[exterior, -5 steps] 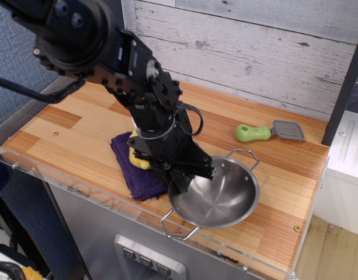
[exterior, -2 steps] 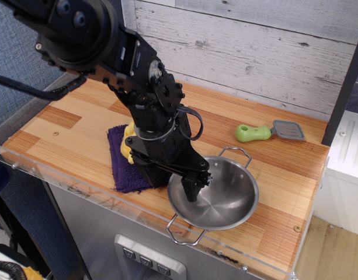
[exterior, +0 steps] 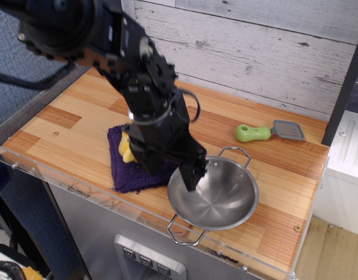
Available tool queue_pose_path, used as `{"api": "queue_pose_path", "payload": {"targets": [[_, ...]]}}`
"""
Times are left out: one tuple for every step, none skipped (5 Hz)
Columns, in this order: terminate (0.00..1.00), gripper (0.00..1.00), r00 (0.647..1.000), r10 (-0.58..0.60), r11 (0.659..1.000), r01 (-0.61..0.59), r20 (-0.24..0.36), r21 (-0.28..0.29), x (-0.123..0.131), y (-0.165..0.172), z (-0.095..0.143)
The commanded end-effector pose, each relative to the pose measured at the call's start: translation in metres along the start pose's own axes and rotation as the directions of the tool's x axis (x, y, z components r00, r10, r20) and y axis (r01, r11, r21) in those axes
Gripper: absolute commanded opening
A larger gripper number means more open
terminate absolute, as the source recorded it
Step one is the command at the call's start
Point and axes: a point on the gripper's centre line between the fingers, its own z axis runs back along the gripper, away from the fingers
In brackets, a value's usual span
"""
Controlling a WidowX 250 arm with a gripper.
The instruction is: Move bowl to the front right table corner
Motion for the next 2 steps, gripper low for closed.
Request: {"api": "queue_pose_path", "payload": {"targets": [[0.0, 1.0, 0.983, -0.03, 0.999, 0.028, 0.183, 0.018, 0.019, 0.013, 0.069], [1.0, 1.0, 0.97, -0.037, 0.998, 0.024, 0.239, 0.056, 0.026, 0.022, 0.099]]}}
